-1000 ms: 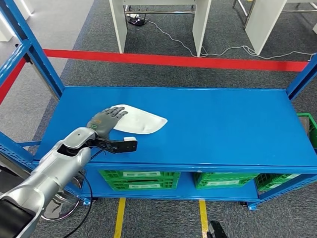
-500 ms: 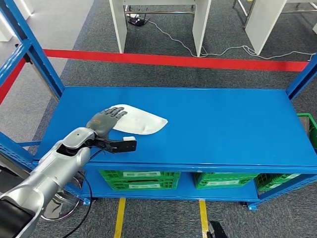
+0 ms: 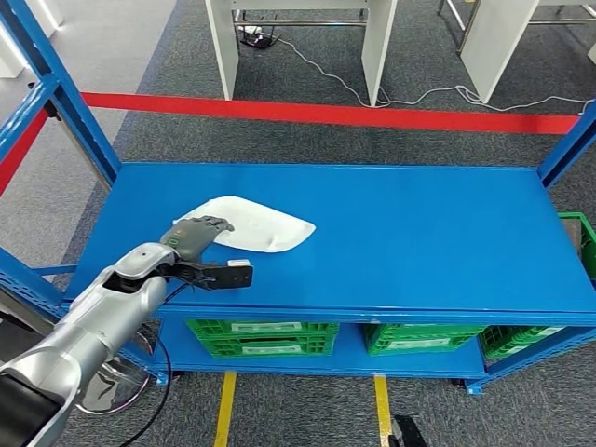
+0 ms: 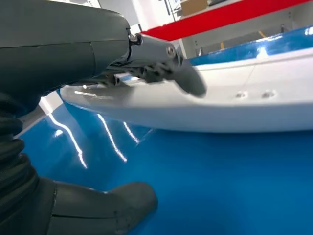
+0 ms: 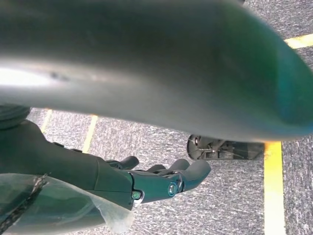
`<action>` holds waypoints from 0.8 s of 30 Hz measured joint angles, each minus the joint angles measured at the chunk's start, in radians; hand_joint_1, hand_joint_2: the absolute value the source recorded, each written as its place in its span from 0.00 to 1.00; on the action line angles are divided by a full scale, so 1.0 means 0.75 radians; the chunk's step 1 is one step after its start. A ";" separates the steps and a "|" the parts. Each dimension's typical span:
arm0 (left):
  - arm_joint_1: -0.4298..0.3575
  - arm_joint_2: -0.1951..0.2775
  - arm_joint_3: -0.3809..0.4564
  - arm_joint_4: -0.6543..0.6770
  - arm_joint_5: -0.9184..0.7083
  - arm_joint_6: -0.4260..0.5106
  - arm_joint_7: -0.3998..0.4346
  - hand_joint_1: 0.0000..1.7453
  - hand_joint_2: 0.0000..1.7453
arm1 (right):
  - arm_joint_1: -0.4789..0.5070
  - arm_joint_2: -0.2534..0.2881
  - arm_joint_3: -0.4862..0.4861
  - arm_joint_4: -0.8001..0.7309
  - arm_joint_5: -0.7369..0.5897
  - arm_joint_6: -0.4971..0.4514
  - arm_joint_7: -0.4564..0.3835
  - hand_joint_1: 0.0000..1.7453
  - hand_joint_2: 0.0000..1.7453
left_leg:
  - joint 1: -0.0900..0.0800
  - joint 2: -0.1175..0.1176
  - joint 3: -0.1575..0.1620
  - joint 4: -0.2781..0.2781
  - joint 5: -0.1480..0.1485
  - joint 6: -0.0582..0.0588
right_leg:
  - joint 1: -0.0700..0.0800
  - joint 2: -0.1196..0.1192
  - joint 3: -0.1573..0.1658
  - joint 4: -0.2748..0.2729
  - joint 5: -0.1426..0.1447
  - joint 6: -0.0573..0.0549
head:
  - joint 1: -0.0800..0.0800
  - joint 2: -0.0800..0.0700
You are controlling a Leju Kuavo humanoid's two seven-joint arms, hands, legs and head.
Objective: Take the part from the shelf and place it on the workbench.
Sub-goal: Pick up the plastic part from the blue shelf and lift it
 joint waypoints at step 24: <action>-0.034 0.021 -0.002 0.020 0.000 0.014 0.007 1.00 1.00 | 0.013 0.000 -0.001 0.000 0.029 -0.021 -0.024 0.00 0.00 | 0.000 0.000 0.001 0.000 0.000 0.000 | 0.000 0.001 0.001 0.000 0.001 0.001 | 0.000 0.000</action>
